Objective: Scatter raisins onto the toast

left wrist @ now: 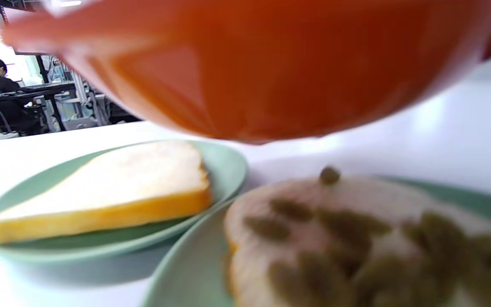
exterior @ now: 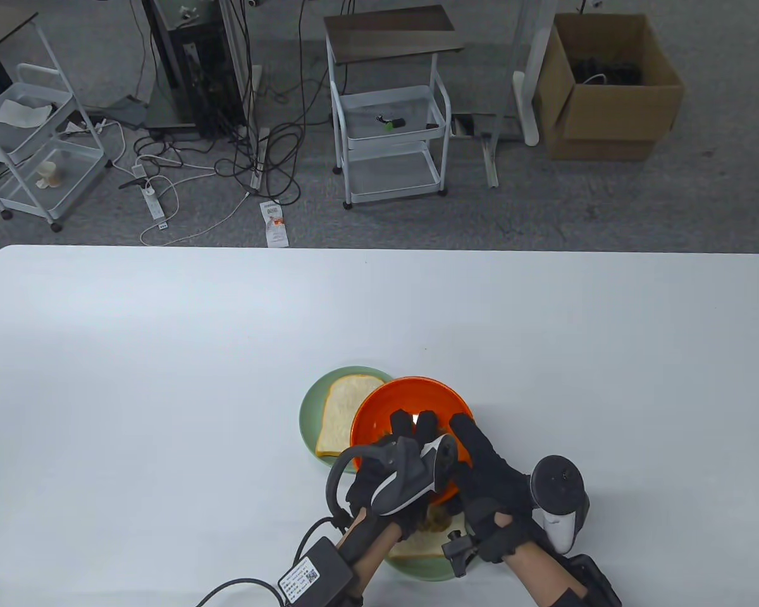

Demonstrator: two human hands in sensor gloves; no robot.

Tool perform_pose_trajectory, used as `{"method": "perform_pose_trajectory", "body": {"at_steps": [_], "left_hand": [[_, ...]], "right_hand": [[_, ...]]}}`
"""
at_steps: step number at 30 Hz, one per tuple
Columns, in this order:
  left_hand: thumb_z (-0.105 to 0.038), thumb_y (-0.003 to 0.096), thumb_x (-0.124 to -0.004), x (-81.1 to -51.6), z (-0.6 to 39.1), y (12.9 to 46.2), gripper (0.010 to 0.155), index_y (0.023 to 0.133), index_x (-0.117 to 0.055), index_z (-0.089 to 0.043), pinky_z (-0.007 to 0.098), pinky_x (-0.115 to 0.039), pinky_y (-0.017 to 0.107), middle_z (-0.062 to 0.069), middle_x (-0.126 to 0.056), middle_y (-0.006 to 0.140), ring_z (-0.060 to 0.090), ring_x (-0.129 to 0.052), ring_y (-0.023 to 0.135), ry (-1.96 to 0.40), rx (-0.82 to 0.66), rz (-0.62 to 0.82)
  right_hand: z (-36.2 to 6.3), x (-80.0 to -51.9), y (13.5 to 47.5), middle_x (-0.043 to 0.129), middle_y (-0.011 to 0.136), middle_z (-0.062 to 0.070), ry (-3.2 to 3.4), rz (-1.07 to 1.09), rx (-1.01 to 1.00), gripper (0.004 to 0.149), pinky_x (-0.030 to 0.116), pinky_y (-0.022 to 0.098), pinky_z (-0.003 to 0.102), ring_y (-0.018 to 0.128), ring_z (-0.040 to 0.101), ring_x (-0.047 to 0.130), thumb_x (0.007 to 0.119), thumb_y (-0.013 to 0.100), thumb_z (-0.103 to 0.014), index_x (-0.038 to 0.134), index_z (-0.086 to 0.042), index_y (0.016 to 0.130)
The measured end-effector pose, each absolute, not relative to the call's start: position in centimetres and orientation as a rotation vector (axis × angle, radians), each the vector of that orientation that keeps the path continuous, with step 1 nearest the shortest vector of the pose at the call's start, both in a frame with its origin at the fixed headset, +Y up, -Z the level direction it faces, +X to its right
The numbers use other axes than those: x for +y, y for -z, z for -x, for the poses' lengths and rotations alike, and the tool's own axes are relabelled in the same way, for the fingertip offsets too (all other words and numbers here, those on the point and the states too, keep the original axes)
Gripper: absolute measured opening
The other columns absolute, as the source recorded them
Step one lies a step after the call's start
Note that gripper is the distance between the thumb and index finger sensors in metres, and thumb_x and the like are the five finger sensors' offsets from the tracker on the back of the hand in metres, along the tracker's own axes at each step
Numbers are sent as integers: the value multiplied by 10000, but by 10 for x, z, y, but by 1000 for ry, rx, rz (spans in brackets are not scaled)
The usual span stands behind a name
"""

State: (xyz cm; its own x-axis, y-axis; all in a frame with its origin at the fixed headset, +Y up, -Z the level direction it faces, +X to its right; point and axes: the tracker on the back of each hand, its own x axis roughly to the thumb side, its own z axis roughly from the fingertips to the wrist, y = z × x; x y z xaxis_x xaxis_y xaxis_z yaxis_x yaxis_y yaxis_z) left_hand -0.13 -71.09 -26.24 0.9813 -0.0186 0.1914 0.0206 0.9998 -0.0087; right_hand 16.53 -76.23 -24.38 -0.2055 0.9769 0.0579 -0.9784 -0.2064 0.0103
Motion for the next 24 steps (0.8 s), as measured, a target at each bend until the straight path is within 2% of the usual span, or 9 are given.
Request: {"method": "perform_pose_trajectory", "body": {"at_steps": [2, 10, 17, 24], "left_hand": [[-533, 392, -956, -711, -3, 262, 540, 906, -846, -409, 232, -991, 395, -20, -923, 877, 107, -1115, 485, -13, -237, -11], [-534, 337, -1019, -713, -1, 266, 457, 770, -959, -401, 199, -1018, 267, -42, -1016, 715, 106, -1148, 327, -27, -267, -121], [-516, 321, -1045, -715, 7, 270, 444, 743, -983, -392, 187, -1023, 248, -48, -1044, 680, 96, -1157, 300, -52, -287, -99], [-512, 321, -1048, -700, 24, 271, 447, 746, -982, -390, 178, -1025, 246, -52, -1046, 685, 89, -1159, 300, -173, -258, -170]], "right_hand": [[-167, -763, 244, 643, 954, 412, -1752, -49, -19, 609, 970, 72, 318, 191, 402, 1043, 796, 449, -128, 648, -166, 1039], [-166, -764, 245, 653, 953, 406, -1769, -58, -26, 605, 970, 68, 311, 187, 394, 1046, 800, 450, -131, 658, -173, 1037], [-169, -769, 249, 644, 957, 410, -1801, -43, 17, 618, 975, 93, 304, 212, 377, 1056, 799, 459, -137, 627, -158, 1053], [-177, -774, 255, 639, 959, 413, -1822, 0, 25, 618, 971, 99, 313, 219, 385, 1052, 800, 460, -138, 629, -159, 1054]]}}
